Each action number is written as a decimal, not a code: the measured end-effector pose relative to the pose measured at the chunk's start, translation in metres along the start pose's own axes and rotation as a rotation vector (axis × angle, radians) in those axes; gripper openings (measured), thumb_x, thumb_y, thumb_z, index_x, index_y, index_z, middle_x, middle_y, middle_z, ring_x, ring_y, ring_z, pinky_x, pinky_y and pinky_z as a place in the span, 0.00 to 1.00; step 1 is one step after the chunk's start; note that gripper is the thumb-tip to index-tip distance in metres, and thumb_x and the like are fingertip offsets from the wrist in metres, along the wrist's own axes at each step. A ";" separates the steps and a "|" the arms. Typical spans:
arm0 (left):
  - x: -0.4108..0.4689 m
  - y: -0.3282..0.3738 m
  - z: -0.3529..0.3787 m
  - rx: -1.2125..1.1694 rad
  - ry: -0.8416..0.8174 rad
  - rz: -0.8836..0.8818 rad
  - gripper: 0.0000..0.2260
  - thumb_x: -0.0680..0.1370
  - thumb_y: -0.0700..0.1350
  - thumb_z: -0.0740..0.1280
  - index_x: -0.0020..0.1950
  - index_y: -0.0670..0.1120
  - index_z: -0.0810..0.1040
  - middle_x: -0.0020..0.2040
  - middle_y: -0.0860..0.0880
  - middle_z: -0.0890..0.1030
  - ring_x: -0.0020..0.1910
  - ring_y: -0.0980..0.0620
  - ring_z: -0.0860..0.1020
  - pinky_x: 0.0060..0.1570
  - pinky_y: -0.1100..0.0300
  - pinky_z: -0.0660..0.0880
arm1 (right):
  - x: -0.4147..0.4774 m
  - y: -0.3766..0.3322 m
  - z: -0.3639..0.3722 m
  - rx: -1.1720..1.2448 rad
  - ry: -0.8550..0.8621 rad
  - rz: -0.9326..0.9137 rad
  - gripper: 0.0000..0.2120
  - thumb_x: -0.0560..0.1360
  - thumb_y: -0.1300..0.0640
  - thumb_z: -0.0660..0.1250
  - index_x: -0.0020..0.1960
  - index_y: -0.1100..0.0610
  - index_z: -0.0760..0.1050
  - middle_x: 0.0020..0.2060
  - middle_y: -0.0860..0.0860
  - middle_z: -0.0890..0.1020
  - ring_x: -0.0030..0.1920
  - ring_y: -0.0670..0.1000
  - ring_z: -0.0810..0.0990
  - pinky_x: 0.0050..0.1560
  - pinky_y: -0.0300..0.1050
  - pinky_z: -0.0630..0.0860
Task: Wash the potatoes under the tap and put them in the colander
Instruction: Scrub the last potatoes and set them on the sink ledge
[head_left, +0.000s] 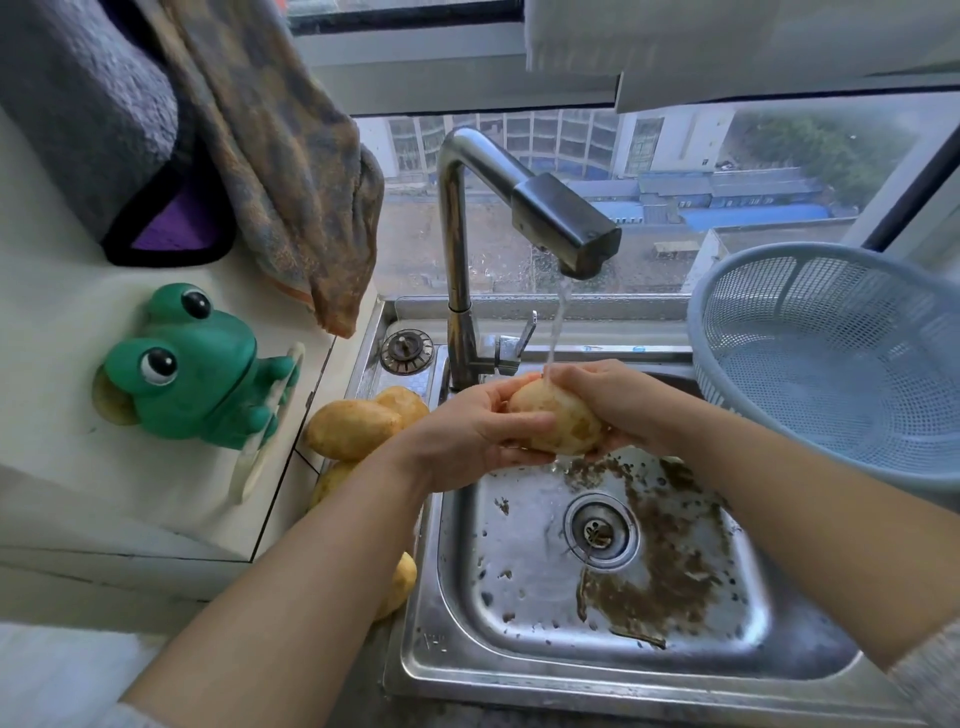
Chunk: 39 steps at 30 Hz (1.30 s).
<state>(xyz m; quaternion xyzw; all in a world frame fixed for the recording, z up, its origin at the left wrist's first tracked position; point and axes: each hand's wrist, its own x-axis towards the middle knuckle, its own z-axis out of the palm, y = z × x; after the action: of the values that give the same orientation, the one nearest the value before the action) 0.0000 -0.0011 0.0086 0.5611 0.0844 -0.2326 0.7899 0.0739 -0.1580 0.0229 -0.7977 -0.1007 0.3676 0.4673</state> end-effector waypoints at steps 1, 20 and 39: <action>0.000 0.000 -0.001 0.003 0.000 0.006 0.20 0.74 0.36 0.68 0.65 0.46 0.74 0.57 0.42 0.79 0.56 0.44 0.81 0.56 0.51 0.79 | 0.000 0.000 0.000 0.009 0.004 0.004 0.13 0.80 0.43 0.59 0.47 0.48 0.78 0.47 0.58 0.83 0.44 0.58 0.84 0.42 0.54 0.82; 0.024 -0.012 0.025 0.034 0.418 0.124 0.09 0.83 0.49 0.59 0.63 0.52 0.70 0.60 0.42 0.75 0.57 0.41 0.78 0.47 0.50 0.79 | 0.002 0.006 0.016 0.321 0.191 0.048 0.20 0.81 0.43 0.56 0.54 0.57 0.78 0.44 0.58 0.82 0.40 0.56 0.82 0.33 0.47 0.79; 0.034 -0.043 0.038 -0.661 0.506 0.109 0.15 0.84 0.51 0.55 0.60 0.46 0.77 0.59 0.37 0.77 0.55 0.41 0.77 0.44 0.49 0.77 | -0.012 0.048 0.037 0.326 0.330 -0.239 0.17 0.78 0.45 0.62 0.54 0.60 0.76 0.44 0.56 0.81 0.38 0.49 0.80 0.31 0.39 0.76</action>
<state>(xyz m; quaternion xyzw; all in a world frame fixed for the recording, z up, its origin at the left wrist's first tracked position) 0.0055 -0.0571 -0.0277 0.3203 0.3160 -0.0055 0.8930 0.0313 -0.1657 -0.0213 -0.7434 -0.0561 0.1858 0.6401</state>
